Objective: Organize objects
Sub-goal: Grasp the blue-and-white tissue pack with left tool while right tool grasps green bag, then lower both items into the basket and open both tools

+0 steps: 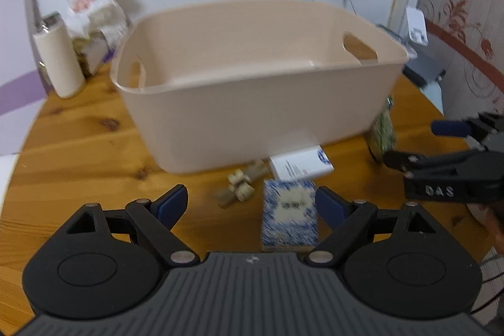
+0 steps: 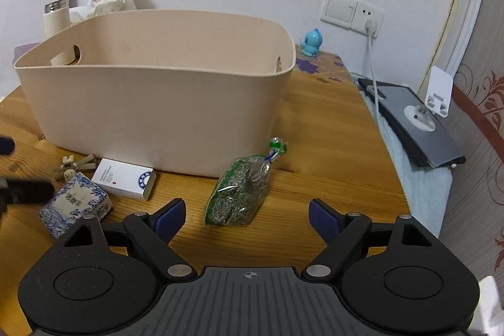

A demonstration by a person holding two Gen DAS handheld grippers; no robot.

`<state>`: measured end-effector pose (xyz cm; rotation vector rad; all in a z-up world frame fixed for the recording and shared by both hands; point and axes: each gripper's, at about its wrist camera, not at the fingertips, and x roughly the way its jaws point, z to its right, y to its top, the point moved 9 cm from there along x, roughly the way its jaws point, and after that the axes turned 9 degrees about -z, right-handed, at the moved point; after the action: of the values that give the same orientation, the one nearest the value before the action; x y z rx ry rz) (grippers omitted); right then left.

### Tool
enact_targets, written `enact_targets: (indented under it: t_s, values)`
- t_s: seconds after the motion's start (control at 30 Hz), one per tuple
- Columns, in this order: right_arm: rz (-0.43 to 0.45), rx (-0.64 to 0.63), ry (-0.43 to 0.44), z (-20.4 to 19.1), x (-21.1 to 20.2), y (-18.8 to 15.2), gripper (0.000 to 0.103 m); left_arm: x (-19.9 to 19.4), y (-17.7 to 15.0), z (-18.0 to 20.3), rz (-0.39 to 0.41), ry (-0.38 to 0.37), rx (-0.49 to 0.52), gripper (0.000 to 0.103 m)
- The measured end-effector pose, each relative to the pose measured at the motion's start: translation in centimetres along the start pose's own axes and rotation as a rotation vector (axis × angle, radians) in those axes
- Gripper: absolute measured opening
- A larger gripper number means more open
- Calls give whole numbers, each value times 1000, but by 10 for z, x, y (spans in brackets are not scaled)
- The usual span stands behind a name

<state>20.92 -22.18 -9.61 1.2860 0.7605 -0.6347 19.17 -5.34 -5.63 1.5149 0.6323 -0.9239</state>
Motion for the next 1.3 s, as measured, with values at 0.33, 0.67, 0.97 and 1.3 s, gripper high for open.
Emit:
enact_targets:
  t_s: [0.33, 0.67, 0.97, 1.3]
  values:
    - [-37, 66, 17, -1, 27, 0, 46, 45, -15, 23, -132, -50, 37, 66]
    - [-26, 91, 15, -3, 14, -10, 25, 38, -22, 18, -109, -68, 62, 48]
    - [81, 117, 19, -4, -43, -7, 25, -4, -21, 5, -28, -92, 50, 48]
    - [237, 70, 23, -19, -99, 32, 25, -61, 15, -19, 131, -78, 19, 48]
